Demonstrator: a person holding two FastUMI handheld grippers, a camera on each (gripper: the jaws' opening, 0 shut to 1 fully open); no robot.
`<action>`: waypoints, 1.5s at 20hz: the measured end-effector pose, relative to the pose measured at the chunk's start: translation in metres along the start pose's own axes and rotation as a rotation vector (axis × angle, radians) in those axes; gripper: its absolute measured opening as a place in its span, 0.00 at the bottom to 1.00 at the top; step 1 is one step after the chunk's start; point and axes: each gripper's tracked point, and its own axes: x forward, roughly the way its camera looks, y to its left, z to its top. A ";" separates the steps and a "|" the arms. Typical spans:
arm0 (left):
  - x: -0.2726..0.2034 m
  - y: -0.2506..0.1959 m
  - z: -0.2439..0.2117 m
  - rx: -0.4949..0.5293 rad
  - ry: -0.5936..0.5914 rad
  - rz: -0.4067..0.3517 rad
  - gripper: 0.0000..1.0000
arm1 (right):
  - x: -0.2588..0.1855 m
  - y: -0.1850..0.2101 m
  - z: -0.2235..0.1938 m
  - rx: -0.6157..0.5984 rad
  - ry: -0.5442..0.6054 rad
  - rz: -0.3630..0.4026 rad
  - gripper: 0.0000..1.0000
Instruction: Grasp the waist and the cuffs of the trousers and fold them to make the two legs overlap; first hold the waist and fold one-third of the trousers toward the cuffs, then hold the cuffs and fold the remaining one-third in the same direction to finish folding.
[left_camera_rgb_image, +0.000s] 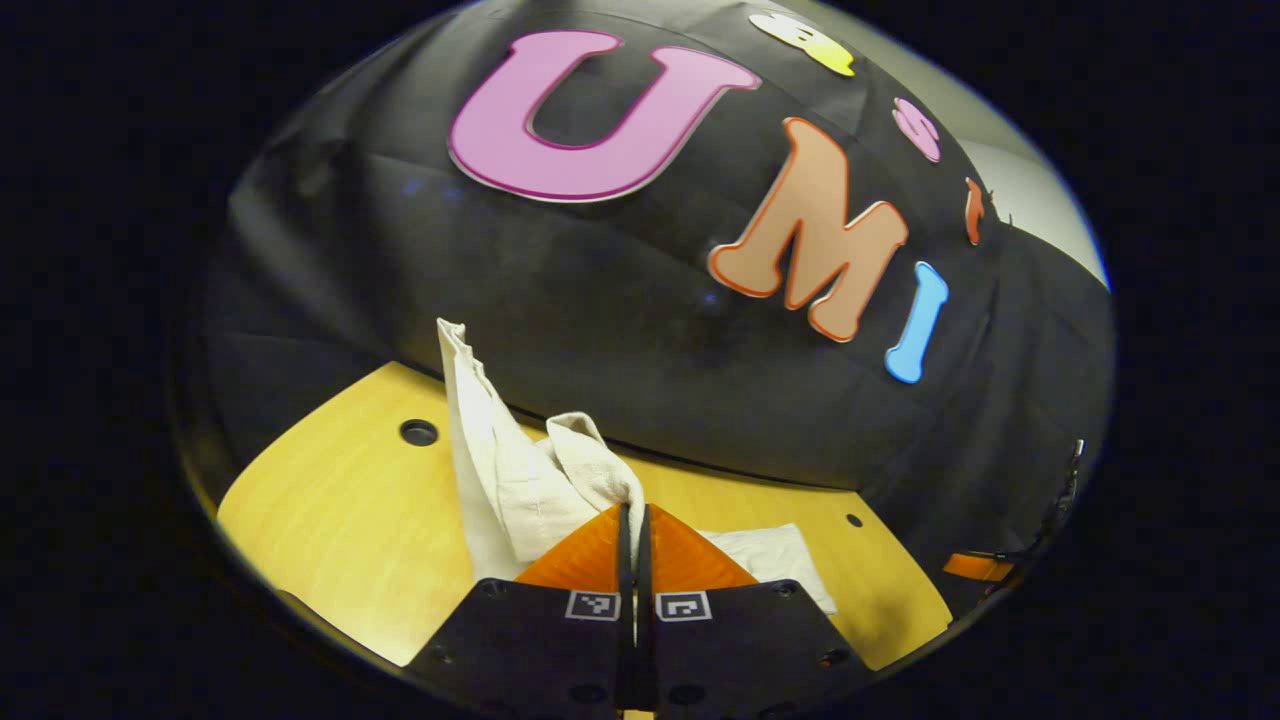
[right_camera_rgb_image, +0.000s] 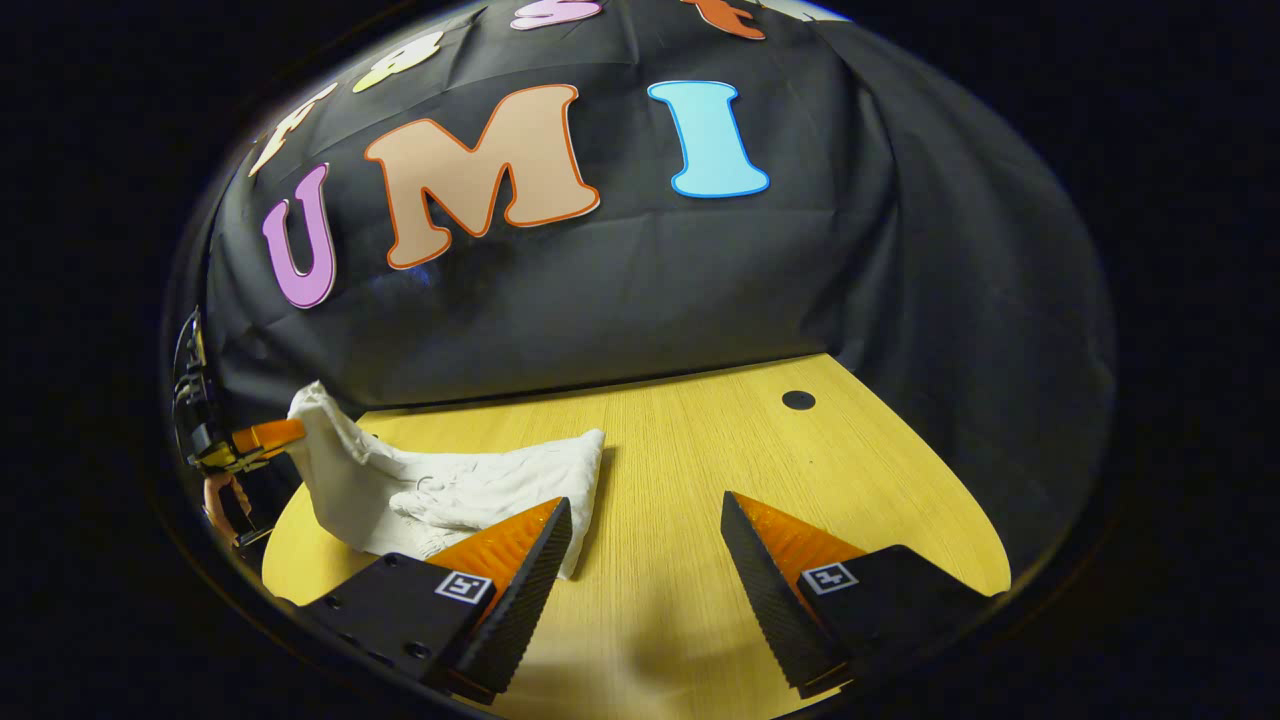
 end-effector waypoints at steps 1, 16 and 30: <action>0.006 -0.024 -0.002 0.001 0.003 -0.039 0.00 | -0.001 -0.002 -0.001 -0.003 0.002 0.000 0.92; 0.065 -0.220 -0.162 0.087 0.280 -0.274 0.09 | -0.028 -0.045 -0.013 0.011 -0.002 -0.025 0.96; -0.069 -0.123 -0.113 0.258 0.226 0.014 0.95 | -0.061 0.012 -0.001 0.009 -0.080 0.095 0.96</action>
